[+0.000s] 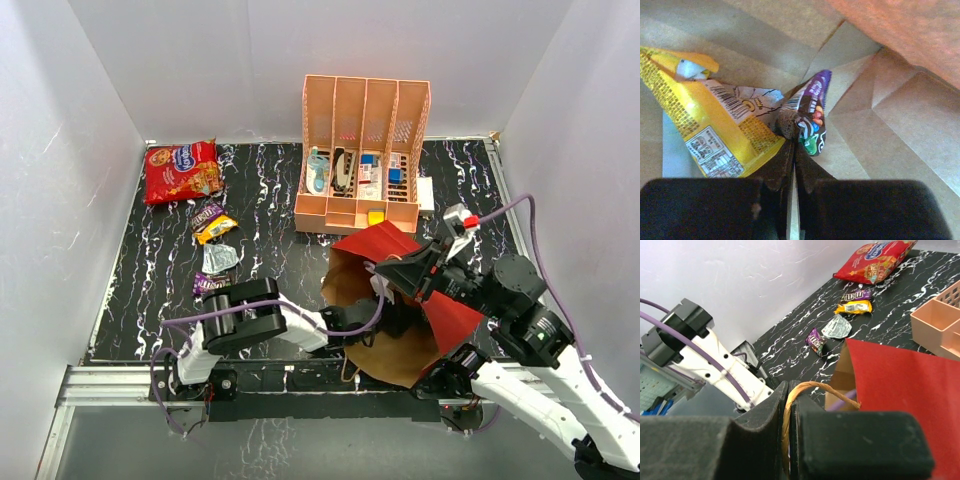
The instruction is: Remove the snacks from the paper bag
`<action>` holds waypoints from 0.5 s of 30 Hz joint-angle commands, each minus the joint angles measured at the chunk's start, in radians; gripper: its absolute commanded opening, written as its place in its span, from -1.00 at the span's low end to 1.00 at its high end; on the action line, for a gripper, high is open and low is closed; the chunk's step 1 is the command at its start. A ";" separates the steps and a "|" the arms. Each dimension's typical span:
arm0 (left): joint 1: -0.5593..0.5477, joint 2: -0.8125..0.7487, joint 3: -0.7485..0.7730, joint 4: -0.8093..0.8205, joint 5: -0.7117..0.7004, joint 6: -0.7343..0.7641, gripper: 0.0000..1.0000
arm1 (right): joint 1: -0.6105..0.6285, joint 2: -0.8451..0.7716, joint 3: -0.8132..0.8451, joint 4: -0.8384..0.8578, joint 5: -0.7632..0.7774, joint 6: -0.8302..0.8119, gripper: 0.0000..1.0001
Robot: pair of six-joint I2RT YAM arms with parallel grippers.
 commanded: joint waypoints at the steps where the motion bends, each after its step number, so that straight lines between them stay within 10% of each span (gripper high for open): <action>1: 0.011 -0.186 -0.055 -0.048 0.015 0.027 -1.00 | 0.001 -0.083 0.015 0.014 0.065 -0.013 -0.85; 15: 0.011 -0.531 -0.316 -0.187 0.108 0.038 -1.00 | 0.001 -0.123 -0.105 0.023 0.114 -0.013 -0.85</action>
